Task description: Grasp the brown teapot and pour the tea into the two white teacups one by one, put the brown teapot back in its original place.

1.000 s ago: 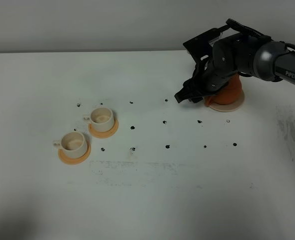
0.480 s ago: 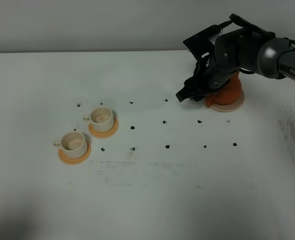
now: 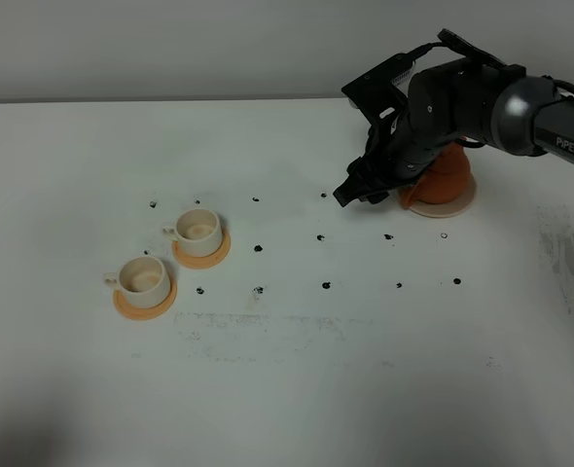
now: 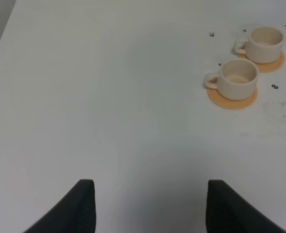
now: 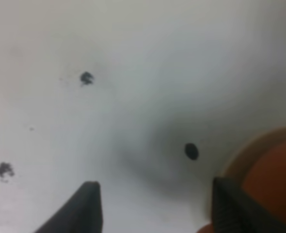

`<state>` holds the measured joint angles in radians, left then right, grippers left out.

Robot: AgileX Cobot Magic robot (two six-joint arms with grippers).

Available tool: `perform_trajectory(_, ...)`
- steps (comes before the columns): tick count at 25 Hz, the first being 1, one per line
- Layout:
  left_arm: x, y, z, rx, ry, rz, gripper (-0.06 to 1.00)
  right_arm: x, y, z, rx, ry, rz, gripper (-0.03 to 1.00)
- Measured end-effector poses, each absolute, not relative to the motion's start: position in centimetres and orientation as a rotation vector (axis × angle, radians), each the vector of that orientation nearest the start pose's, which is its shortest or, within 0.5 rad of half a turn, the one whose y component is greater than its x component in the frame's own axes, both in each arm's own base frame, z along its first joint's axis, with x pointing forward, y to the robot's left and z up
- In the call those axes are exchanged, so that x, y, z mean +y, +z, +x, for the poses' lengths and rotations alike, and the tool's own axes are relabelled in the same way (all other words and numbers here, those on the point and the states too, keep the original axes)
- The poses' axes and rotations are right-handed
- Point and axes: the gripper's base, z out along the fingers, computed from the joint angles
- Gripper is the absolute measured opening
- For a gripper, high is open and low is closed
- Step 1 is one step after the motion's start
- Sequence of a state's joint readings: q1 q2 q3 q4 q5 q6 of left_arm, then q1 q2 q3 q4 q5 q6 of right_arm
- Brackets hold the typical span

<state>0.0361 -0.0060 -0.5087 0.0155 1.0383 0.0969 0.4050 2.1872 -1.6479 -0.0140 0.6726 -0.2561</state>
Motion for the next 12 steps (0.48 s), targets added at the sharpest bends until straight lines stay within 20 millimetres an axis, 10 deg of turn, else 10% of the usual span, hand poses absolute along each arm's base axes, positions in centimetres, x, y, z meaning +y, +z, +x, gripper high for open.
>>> perform_trajectory(12, 0.1, 28.1, -0.6, 2.008, 0.104, 0.06, 0.5, 19.6, 21.8, 39.0, 2.229, 0.213, -0.646, 0.48)
